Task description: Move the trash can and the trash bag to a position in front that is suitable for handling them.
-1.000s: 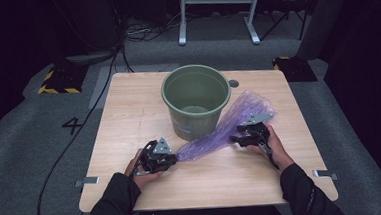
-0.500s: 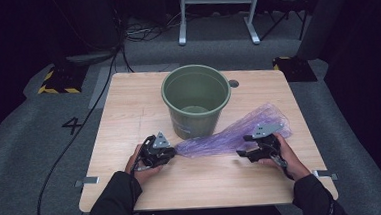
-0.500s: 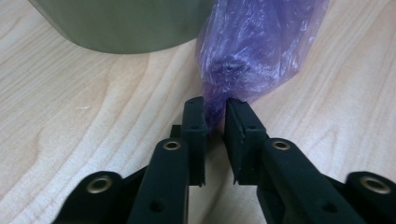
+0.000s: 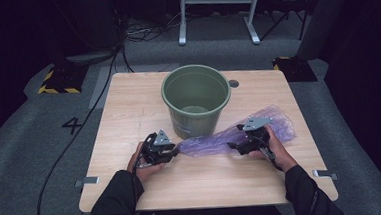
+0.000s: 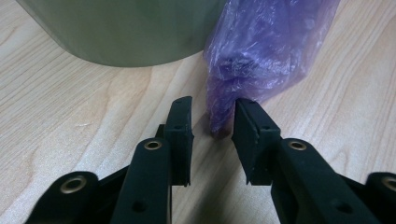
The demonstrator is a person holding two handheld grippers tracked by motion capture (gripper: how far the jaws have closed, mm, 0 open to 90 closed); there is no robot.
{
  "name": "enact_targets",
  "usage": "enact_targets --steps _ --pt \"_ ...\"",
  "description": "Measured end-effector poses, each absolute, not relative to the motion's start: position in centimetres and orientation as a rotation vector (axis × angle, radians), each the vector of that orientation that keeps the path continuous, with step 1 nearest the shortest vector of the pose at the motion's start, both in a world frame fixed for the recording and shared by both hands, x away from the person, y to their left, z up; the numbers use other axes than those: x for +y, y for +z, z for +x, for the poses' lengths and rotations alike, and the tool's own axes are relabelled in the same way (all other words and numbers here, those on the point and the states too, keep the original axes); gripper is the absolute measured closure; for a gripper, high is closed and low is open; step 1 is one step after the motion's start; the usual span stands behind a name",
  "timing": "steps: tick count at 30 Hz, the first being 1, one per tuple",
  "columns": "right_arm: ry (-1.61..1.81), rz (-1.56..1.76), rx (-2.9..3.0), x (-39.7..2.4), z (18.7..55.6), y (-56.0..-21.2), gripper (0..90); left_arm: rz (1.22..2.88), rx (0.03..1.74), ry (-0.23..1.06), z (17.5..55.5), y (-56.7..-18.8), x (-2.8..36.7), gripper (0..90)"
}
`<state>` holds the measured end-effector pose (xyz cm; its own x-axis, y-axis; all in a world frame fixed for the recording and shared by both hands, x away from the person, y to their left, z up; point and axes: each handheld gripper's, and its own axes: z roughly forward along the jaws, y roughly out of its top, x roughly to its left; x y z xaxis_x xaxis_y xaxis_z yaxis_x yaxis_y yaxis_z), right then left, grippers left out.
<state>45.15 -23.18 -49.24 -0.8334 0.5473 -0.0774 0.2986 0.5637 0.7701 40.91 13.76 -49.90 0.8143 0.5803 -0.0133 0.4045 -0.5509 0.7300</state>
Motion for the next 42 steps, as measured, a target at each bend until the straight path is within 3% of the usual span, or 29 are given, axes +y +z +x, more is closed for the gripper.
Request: enact_targets --steps 4,5,6,7,10,13,14,17,22,26,42 --pt "1.12 0.723 2.513 -23.3 45.6 -50.2 25.4 2.222 0.735 0.312 41.0 -50.0 13.5 60.9" --pt "1.116 0.726 2.517 -23.5 45.6 -50.0 35.2 2.22 0.734 0.315 41.1 -50.0 13.4 59.0" --pt "1.116 0.726 2.517 -23.5 45.6 -50.0 35.2 2.22 0.734 0.315 41.1 -50.0 13.4 57.0" --pt "1.144 0.739 2.528 -23.7 45.5 -50.1 44.2 2.21 0.743 0.316 41.1 -50.1 13.4 55.3" --pt "1.167 0.753 2.539 -24.0 45.4 -50.1 51.6 2.202 0.769 0.328 41.3 -50.1 13.3 49.8" --pt "1.167 0.753 2.537 -24.4 45.1 -50.0 63.2 2.199 0.805 0.348 41.4 -50.2 13.3 40.0" --pt "1.17 0.768 2.53 -24.7 44.9 -50.0 69.6 2.198 0.841 0.364 41.4 -50.2 13.3 30.8" --pt "1.161 0.781 2.522 -25.0 44.8 -50.0 77.0 2.202 0.864 0.369 41.4 -50.2 13.3 22.3" --pt "1.15 0.797 2.5 -25.3 44.6 -50.0 84.0 2.219 0.866 0.34 41.2 -50.2 13.7 15.1" --pt "1.147 0.816 2.466 -25.9 44.4 -49.9 87.2 2.227 0.89 0.345 40.6 -50.1 14.1 15.0" --pt "1.192 0.869 2.382 -29.3 43.7 -48.9 88.4 2.194 0.914 0.369 37.7 -50.4 16.3 15.4"
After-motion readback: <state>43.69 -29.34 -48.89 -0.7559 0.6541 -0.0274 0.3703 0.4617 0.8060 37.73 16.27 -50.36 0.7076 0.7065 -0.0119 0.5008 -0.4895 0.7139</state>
